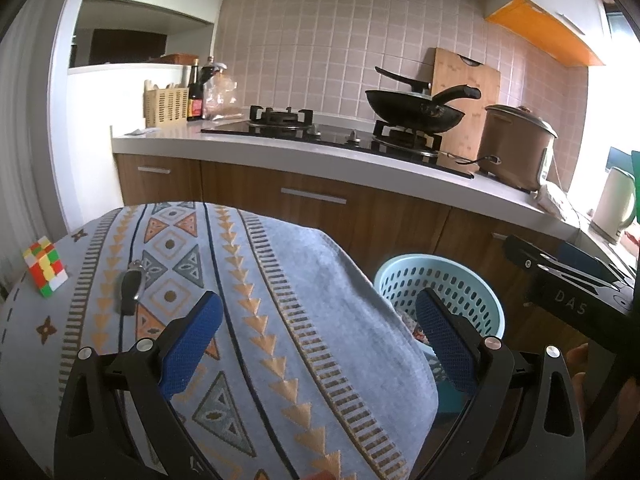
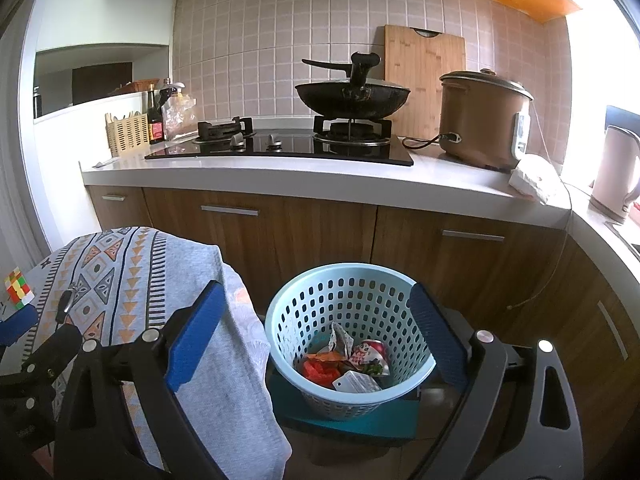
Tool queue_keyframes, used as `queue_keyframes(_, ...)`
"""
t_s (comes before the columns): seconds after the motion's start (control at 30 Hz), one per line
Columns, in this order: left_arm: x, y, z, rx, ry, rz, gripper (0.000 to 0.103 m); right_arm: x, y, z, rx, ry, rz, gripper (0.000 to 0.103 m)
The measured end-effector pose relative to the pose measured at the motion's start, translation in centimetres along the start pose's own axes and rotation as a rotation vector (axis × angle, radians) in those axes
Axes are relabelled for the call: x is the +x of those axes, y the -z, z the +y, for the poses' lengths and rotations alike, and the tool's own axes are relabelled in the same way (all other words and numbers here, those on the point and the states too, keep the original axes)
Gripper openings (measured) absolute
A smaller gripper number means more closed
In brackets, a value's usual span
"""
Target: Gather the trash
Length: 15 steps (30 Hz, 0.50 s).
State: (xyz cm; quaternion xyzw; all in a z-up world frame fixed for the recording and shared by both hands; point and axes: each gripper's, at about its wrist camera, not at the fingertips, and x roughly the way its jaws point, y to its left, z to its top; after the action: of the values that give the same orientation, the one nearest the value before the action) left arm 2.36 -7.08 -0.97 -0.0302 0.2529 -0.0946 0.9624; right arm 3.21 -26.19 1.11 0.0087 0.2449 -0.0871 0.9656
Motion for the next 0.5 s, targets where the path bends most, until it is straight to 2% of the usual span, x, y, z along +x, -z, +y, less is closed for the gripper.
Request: queue_keyframes(0.5,-0.20,0.06,-0.15,-0.001,-0.015,-0.005,0.094,0.04,0.38,-0.12,0.014,-0.006,0.008,0.090)
